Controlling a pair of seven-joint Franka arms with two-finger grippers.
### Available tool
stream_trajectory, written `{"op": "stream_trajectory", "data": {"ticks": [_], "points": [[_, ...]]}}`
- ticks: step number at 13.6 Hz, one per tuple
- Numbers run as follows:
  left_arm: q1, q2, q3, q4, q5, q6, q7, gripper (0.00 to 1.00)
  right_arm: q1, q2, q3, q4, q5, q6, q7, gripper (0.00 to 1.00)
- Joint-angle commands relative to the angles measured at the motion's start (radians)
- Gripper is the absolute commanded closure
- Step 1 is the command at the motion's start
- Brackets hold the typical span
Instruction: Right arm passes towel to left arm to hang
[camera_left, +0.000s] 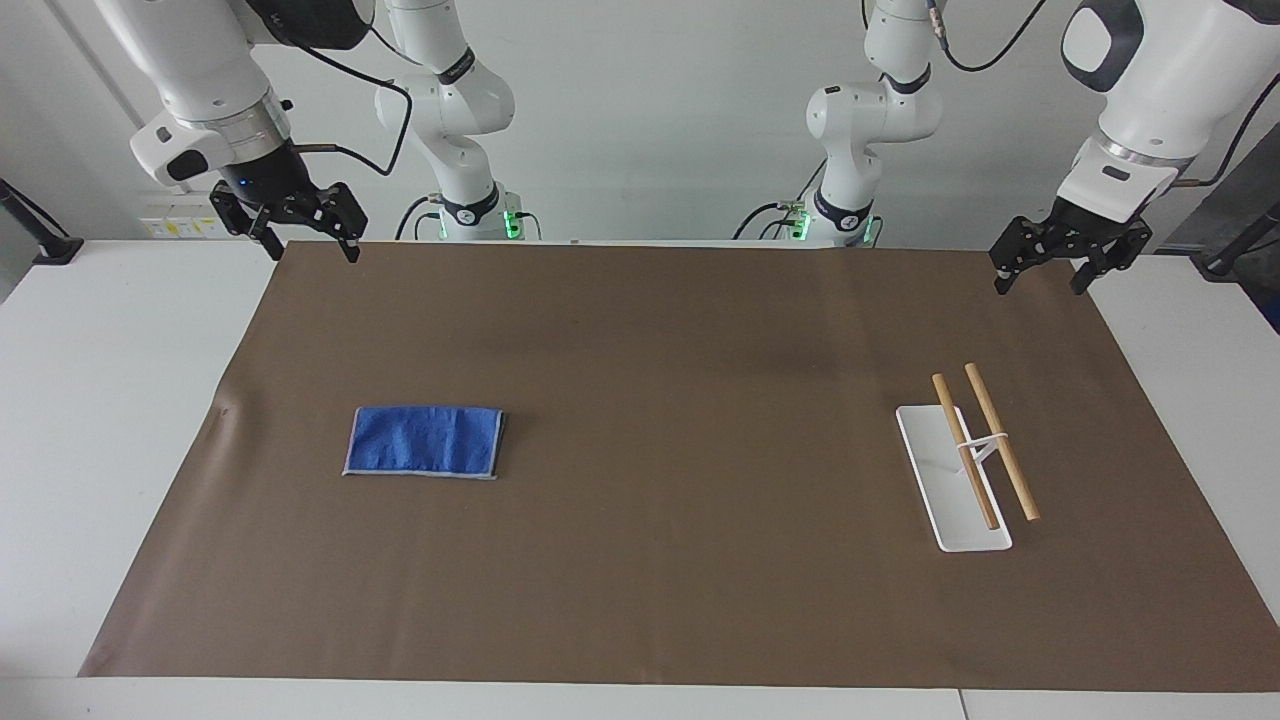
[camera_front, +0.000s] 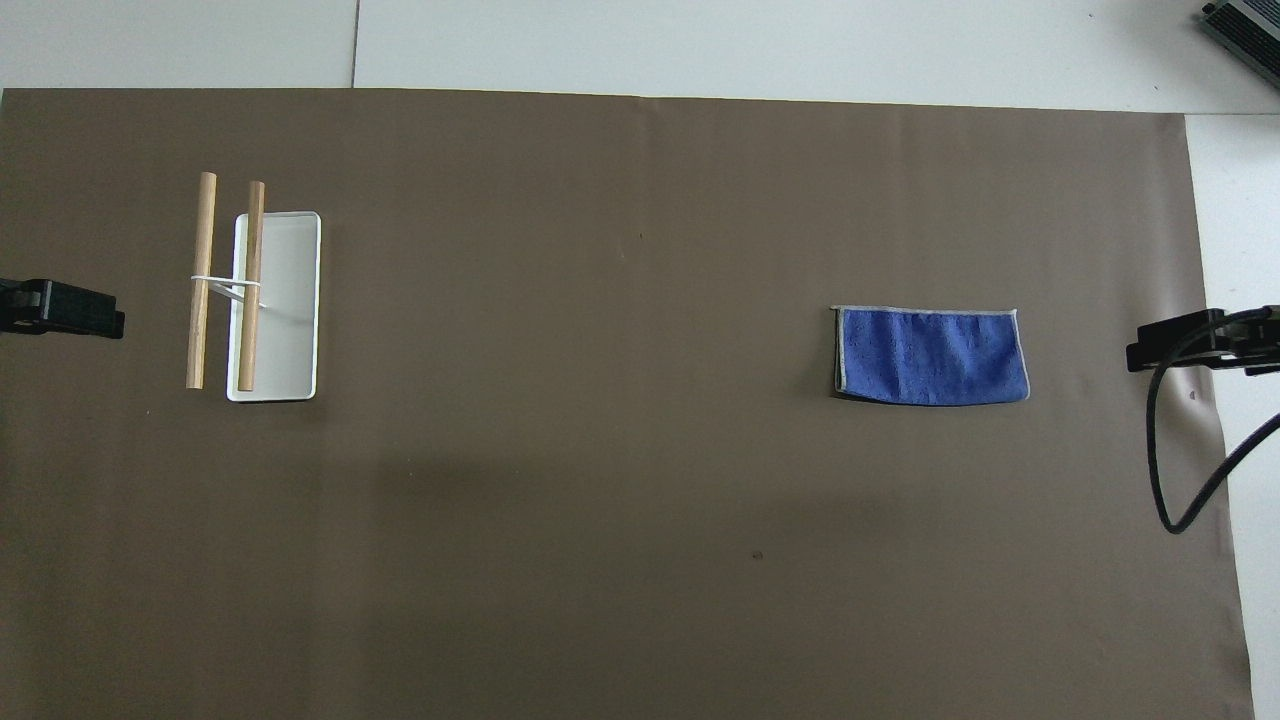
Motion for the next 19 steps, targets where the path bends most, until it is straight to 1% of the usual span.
{"op": "stream_trajectory", "data": {"ticks": [1, 10, 17, 19], "points": [[-0.006, -0.023, 0.005, -0.024, 0.021, -0.006, -0.014, 0.0, -0.007, -0.026, 0.003, -0.031, -0.003, 0.011, -0.014, 0.0], [-0.006, -0.025, 0.005, -0.024, 0.021, -0.006, -0.012, 0.0, -0.007, -0.03, 0.003, -0.04, -0.003, 0.012, -0.019, 0.0], [-0.006, -0.025, 0.005, -0.024, 0.021, -0.005, -0.012, 0.0, -0.008, -0.056, 0.003, -0.102, -0.003, 0.034, -0.026, 0.0], [-0.006, -0.025, 0.005, -0.024, 0.021, -0.006, -0.012, 0.0, -0.007, -0.065, 0.003, -0.121, -0.003, 0.064, -0.022, 0.0]]}}
